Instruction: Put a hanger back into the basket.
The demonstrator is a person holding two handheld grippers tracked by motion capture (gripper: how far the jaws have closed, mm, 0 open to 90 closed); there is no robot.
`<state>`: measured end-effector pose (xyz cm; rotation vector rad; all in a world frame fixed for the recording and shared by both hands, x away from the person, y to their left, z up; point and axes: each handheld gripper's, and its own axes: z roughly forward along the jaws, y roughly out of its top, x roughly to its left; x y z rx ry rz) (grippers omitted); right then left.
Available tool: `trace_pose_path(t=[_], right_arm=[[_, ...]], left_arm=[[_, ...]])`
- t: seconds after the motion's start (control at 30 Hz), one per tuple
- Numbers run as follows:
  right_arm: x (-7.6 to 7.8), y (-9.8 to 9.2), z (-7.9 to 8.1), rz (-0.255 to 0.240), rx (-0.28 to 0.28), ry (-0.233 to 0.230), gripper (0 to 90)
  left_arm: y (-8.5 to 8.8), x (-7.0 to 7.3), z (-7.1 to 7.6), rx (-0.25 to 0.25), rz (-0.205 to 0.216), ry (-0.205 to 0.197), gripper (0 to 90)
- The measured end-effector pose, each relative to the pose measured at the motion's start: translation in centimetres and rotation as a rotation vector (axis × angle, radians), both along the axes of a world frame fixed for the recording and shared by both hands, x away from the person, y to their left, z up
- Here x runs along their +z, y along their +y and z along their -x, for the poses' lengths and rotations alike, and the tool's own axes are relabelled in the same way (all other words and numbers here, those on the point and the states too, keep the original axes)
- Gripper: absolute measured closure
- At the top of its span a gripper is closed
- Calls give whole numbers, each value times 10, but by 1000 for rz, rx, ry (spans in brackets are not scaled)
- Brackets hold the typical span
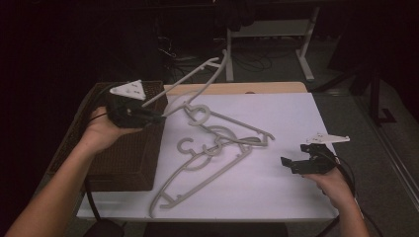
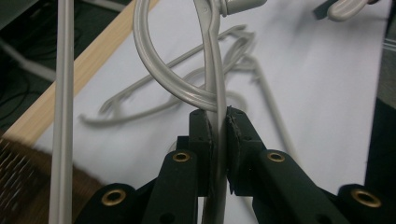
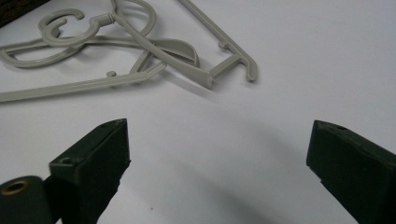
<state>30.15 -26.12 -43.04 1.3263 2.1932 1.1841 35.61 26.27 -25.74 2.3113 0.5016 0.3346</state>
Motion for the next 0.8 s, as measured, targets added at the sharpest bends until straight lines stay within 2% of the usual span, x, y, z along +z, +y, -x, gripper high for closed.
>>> trace_pose_path(t=[0.17, 0.33, 0.57, 0.8], right_arm=[[-2, 1, -1, 10, 0, -1, 43], [-4, 3, -2, 18, 0, 5, 43], [-7, 4, -3, 36, -4, 14, 43], [-8, 6, -4, 58, 2, 20, 43]], left_arm=[[39, -8, 3, 55, 10, 16, 822], [68, -21, 7, 89, 17, 41, 822], [102, -38, 15, 132, 39, 77, 822], [127, -49, 16, 188, 56, 108, 821]])
